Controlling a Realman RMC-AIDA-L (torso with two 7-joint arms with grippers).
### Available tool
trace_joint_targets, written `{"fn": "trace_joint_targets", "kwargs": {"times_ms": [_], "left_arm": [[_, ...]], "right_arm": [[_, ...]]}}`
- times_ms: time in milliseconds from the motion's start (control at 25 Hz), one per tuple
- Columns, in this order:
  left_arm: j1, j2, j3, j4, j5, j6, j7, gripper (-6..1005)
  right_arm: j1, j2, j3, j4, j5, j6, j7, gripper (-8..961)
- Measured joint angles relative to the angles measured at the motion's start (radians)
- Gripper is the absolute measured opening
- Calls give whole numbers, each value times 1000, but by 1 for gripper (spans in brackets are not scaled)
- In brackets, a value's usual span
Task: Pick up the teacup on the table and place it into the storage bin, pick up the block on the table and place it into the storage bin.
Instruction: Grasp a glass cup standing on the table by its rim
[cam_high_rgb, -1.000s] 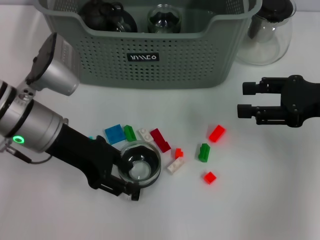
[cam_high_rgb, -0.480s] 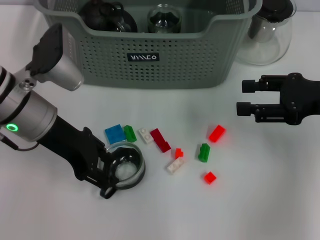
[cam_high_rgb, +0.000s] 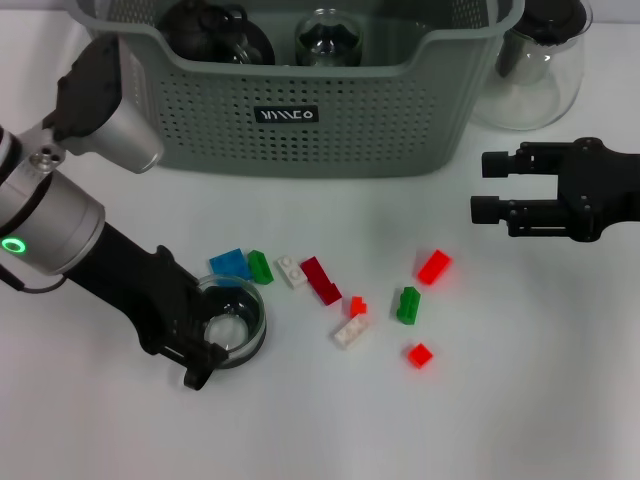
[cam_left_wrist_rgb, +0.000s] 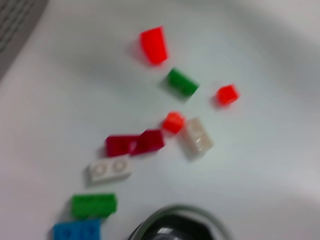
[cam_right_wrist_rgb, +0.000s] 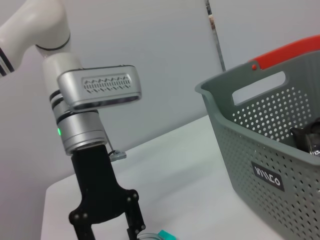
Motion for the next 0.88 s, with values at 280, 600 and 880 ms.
{"fn": "trace_joint_targets", "kwargs": {"times_ms": [280, 600, 880], "left_arm": [[17, -5, 68, -21, -78, -21, 10, 566], [38, -6, 126, -26, -64, -97, 0, 566], [40, -6, 117, 2, -48, -86, -16, 566]], "right_arm": [[8, 0, 2, 0, 0, 0, 0, 726], [12, 0, 2, 0, 0, 0, 0, 726], [13, 0, 3, 0, 0, 2, 7, 726]]}}
